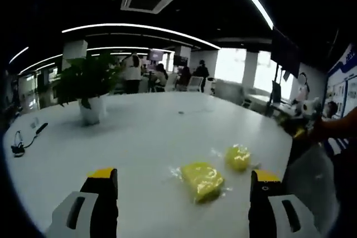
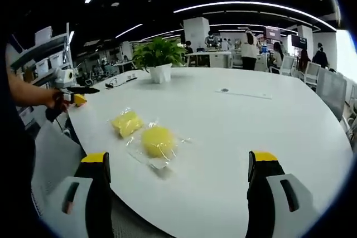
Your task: Compare the silicone blocks by pressing each to a similar depth, holding the contact briefly, and releasing to observe deformation and rebound differences across the visible hardness samples.
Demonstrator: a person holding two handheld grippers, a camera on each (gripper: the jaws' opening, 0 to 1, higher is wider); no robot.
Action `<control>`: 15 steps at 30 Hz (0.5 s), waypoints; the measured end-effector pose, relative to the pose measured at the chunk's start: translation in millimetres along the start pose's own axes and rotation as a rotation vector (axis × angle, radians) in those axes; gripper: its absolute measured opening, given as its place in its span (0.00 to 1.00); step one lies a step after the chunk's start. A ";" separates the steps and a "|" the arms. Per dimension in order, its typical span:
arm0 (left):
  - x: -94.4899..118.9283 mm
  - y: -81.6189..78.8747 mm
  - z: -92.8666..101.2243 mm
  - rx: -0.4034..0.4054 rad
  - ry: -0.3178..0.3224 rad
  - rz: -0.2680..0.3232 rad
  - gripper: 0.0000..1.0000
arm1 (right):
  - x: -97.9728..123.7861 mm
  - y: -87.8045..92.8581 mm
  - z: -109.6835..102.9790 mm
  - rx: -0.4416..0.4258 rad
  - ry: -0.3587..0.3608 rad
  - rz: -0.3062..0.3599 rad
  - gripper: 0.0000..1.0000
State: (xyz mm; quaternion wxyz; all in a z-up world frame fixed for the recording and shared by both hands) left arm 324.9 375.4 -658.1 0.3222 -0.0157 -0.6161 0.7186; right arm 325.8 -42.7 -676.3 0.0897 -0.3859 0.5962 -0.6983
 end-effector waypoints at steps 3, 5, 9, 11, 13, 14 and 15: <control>11.6 5.6 1.6 0.024 0.001 -0.016 1.00 | -0.6 7.5 -3.4 0.013 0.002 -0.020 0.96; 18.8 7.4 4.5 0.041 0.010 -0.007 1.00 | -0.5 9.1 -5.6 0.029 0.005 -0.024 0.96; 30.5 10.8 6.1 0.031 -0.002 0.004 1.00 | 0.1 8.0 -9.2 0.052 0.000 -0.004 0.96; 34.9 10.1 1.9 0.036 -0.009 0.014 1.00 | 0.1 8.0 -11.8 0.071 -0.010 -0.011 0.96; 38.7 7.5 -1.9 0.028 -0.017 0.027 1.00 | 0.6 7.9 -12.1 0.095 -0.011 -0.007 0.96; 39.7 6.2 -3.3 0.028 -0.019 0.032 1.00 | 1.3 8.1 -12.1 0.100 -0.010 -0.006 0.96; 40.5 5.1 -4.4 0.032 -0.022 0.034 1.00 | 2.0 8.3 -11.9 0.097 -0.009 -0.007 0.96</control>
Point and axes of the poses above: the point that each gripper's makers call its tool centre point, and the gripper's own axes: x roughly backward along the fingers, z roughly to its right, y roughly out of its underside, the point moved 3 cm from there along x, roughly backward along the fingers, and after that the axes turned 8 degrees about x, right-handed, at the moved point
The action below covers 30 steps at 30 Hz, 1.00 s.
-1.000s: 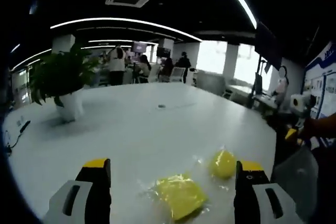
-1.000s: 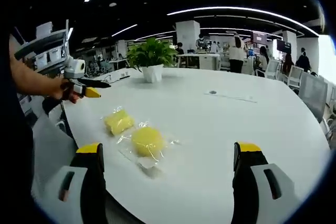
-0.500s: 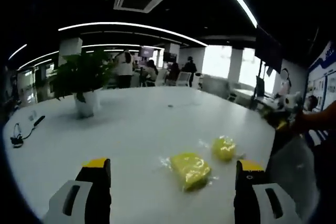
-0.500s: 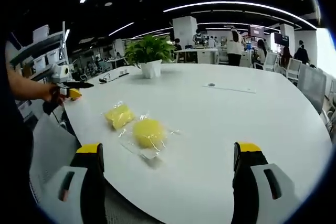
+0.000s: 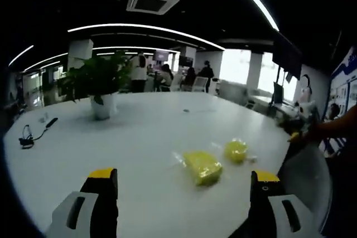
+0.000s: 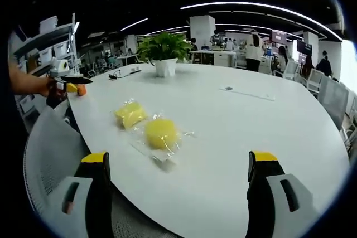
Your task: Compare the silicone blocks by pressing each to a similar depth, holding the contact briefly, and releasing to observe deformation and rebound differences across the visible hardness samples.
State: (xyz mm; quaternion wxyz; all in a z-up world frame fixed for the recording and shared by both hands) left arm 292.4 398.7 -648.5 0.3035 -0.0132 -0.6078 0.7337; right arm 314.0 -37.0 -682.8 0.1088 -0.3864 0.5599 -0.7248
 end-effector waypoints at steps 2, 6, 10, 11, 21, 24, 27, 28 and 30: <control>1.7 -3.3 0.1 0.003 -0.004 0.009 1.00 | 3.1 -1.2 0.2 -0.009 0.006 0.008 0.96; 2.4 -5.4 2.1 0.000 -0.001 0.018 1.00 | 3.8 -1.0 -2.0 -0.019 0.006 0.009 0.96; 2.6 -8.0 5.2 -0.002 0.015 0.025 1.00 | 2.0 1.2 -3.6 -0.024 0.003 0.016 0.96; 2.7 -8.9 5.2 -0.002 0.016 0.028 1.00 | 2.0 1.3 -5.5 -0.014 0.004 0.021 0.96; 14.8 -3.6 3.4 -0.005 0.004 0.033 1.00 | 1.0 9.2 -7.7 -0.046 0.007 0.009 0.96; 14.1 -3.3 3.4 0.019 0.006 0.047 1.00 | 2.1 10.4 -9.2 -0.050 0.011 0.008 0.96; 12.3 -1.0 4.1 0.030 0.008 0.044 1.00 | 4.1 8.6 -9.1 -0.052 0.014 0.016 0.96; 11.3 -0.6 5.2 0.029 0.010 0.043 1.00 | 4.4 8.2 -8.4 -0.052 0.016 0.017 0.96; 9.7 0.0 5.1 0.030 0.011 0.042 1.00 | 5.1 7.6 -7.5 -0.055 0.019 0.020 0.96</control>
Point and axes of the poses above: the point that each gripper's makers call its tool centre point, and the gripper's own axes: x roughly backward along the fingers, z roughly to its right, y roughly out of its underside, the point moved 3 cm from there along x, roughly backward along the fingers, and after that the axes turned 8 degrees about x, right-handed, at the moved point
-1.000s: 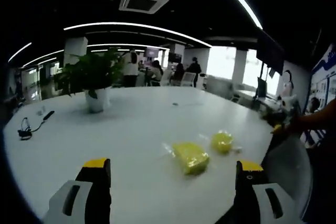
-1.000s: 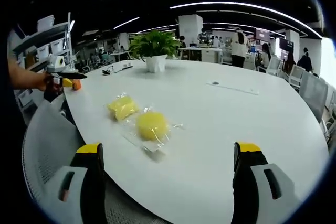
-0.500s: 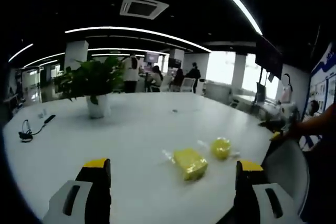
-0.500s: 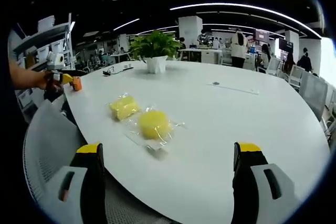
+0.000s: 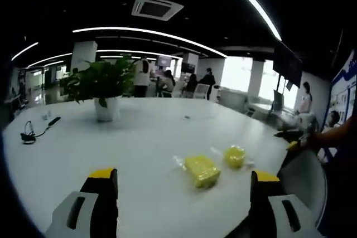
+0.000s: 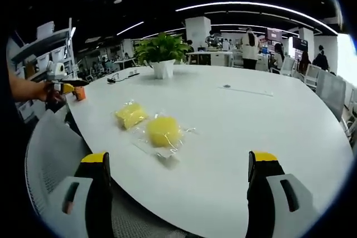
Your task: Compare the silicone blocks by pressing each to a similar depth, holding the contact briefly, and releasing to observe deformation and rebound differences across the visible hardness samples.
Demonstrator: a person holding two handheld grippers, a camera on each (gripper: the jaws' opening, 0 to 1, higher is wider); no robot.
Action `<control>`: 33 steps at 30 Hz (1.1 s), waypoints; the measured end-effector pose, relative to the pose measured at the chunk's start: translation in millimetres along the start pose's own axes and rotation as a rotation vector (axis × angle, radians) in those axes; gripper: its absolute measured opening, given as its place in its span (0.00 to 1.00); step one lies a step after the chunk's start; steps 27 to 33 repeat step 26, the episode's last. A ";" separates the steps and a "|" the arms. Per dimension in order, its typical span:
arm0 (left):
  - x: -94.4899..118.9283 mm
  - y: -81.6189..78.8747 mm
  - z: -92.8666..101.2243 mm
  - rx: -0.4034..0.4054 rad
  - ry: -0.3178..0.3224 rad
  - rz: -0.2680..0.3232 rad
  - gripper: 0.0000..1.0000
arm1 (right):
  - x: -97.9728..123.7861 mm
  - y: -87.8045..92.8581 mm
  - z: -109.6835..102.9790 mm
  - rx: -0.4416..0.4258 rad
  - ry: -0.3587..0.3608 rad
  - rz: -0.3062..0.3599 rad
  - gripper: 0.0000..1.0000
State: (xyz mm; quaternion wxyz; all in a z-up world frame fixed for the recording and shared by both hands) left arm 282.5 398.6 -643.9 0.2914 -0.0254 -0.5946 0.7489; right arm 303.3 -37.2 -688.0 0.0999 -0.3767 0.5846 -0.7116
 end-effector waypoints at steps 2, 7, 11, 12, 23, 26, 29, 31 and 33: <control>-2.5 -0.3 -0.2 0.006 -0.002 0.000 1.00 | 0.0 0.9 3.0 -0.003 0.006 0.000 0.96; -9.8 -4.3 -2.1 0.014 -0.004 0.001 1.00 | 3.4 -1.5 4.9 -0.019 0.016 0.009 0.96; -18.1 -4.5 -6.3 0.026 -0.001 0.001 1.00 | 4.1 -1.3 8.2 -0.016 0.017 0.017 0.96; -19.7 -3.8 -7.9 0.030 -0.003 -0.001 1.00 | 4.0 -0.5 8.4 -0.007 0.015 0.011 0.96; -28.8 1.2 -6.7 0.046 0.001 -0.013 1.00 | 2.6 -12.5 18.1 -0.036 0.005 0.024 0.96; -29.9 1.4 -3.3 0.049 0.006 -0.013 1.00 | 1.8 -11.9 19.3 -0.050 0.000 0.018 0.96; -29.9 1.4 -3.3 0.049 0.006 -0.013 1.00 | 1.8 -11.9 19.3 -0.050 0.000 0.018 0.96; -29.9 1.4 -3.3 0.049 0.006 -0.013 1.00 | 1.8 -11.9 19.3 -0.050 0.000 0.018 0.96; -29.9 1.4 -3.3 0.049 0.006 -0.013 1.00 | 1.8 -11.9 19.3 -0.050 0.000 0.018 0.96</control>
Point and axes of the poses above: the point that each gripper's makers call its tool centre point, and the gripper's own axes: x roughly backward along the fingers, z roughly to its right, y roughly out of its underside, the point moved 3 cm from there along x, roughly backward along the fingers, and after that the axes turned 8 degrees about x, right-handed, at the moved point
